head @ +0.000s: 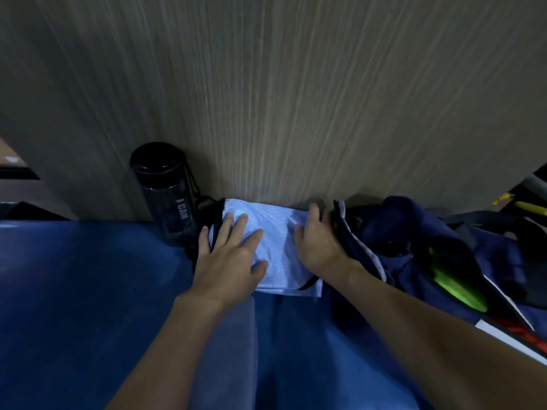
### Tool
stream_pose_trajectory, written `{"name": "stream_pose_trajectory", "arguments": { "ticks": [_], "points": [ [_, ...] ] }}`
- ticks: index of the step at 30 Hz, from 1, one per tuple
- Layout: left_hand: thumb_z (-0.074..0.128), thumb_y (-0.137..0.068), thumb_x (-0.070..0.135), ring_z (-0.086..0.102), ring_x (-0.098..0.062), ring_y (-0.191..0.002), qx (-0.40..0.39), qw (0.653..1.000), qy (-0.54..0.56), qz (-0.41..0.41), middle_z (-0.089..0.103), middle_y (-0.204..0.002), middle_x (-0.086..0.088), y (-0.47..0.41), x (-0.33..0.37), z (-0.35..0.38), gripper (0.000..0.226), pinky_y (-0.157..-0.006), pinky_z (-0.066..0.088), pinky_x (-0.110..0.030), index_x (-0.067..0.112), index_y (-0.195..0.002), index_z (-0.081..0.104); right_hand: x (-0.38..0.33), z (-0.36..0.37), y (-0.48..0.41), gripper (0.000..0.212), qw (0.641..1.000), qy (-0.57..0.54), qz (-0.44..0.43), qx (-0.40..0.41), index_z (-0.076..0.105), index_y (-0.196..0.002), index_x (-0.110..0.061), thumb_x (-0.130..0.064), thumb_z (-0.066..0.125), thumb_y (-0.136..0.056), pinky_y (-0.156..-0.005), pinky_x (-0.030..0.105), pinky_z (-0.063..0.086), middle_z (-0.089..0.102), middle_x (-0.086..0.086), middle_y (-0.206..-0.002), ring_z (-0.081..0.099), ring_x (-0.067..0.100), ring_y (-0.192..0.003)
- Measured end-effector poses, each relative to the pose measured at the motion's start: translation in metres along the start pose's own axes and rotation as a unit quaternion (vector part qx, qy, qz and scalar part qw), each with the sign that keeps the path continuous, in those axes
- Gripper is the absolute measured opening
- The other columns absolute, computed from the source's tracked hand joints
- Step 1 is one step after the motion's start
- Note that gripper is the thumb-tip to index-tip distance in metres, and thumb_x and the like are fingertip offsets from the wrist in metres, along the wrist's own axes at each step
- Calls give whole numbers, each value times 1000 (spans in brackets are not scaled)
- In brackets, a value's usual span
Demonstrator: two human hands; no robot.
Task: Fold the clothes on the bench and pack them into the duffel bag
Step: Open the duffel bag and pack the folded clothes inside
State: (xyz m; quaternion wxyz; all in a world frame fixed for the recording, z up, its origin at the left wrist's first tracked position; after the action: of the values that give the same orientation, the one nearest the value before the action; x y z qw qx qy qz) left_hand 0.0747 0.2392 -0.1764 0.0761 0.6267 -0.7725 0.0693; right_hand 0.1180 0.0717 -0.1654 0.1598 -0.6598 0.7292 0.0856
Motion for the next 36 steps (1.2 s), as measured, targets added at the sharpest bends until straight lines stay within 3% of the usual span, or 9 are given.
{"name": "stream_pose_trajectory", "arguments": {
  "ticks": [3,9,14,17,21,25,30,34,36],
  "points": [
    [36,-101,51,-22,-17,-151,-6,1000,11,0,-10,-166,5,0,0,0,58,-120,-10,-56,35,-154,20,3,8,-12,38,997,-65,42,-22,36,-124,-8,-33,49,-97,-103,45,37,46,23,-123,48,37,-115],
    [36,-102,48,-24,-16,-150,-6,1000,28,5,-12,-166,5,0,0,-2,57,-119,-11,-57,35,-155,19,6,13,-17,56,991,-105,68,-44,27,-145,-4,-20,52,-98,-111,41,26,32,22,-148,33,34,-136],
    [35,-101,48,-24,-16,-150,-11,999,39,4,-12,-166,5,-1,-3,0,57,-119,-12,-58,36,-155,20,10,3,-17,41,990,-97,75,71,43,-128,-5,-12,57,-90,-108,34,25,42,15,-134,39,29,-126],
    [35,-102,48,-24,-16,-150,-13,999,38,7,-12,-166,5,-1,-4,0,56,-118,-12,-59,36,-154,21,9,4,-17,15,990,-102,90,27,52,-109,-10,-11,52,-94,-99,31,31,49,15,-122,45,29,-116],
    [36,-102,47,-24,-17,-150,-16,999,40,9,-11,-166,5,0,-4,1,55,-118,-12,-59,36,-154,22,3,0,-14,18,994,-88,25,53,59,-102,-3,2,50,-86,-93,24,36,46,9,-109,51,26,-104],
    [38,-102,44,-25,-17,-150,-19,999,47,9,-11,-166,3,2,-3,-1,55,-118,-11,-60,35,-154,22,-5,-14,-6,33,991,-100,-43,74,64,-113,0,12,47,-87,-87,15,34,48,14,-122,51,23,-103],
    [40,-102,42,-25,-16,-150,-18,998,58,10,-11,-166,3,2,-3,-3,56,-119,-12,-59,34,-154,22,-15,-29,1,11,994,-92,-39,31,46,-94,-13,-5,40,-95,-51,32,39,58,10,-75,55,26,-64],
    [44,-100,37,-20,-14,-151,-2,997,83,7,-2,-166,4,4,-1,-6,52,-119,-11,-56,34,-151,29,-44,-39,4,7,996,8,-83,-12,40,-104,-18,-15,41,-97,-59,37,44,60,10,-80,58,30,-71],
    [46,-99,33,-1,-13,-153,43,990,135,-5,17,-163,5,2,0,-13,46,-122,-4,-53,31,-144,42,-61,-44,-1,16,996,0,-90,-29,45,-108,-14,-13,46,-93,-66,39,49,60,10,-85,60,31,-76]
  ]
}}
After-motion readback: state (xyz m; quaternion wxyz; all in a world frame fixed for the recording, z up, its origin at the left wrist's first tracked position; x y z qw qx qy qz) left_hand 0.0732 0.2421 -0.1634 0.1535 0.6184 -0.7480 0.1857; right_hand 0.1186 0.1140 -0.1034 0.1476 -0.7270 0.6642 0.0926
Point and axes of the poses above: each hand's wrist, its own y-axis away from the middle knuckle, its own z-axis out of the palm, x = y × z, the point moved 6 cm from there along -y, towards the middle knuckle
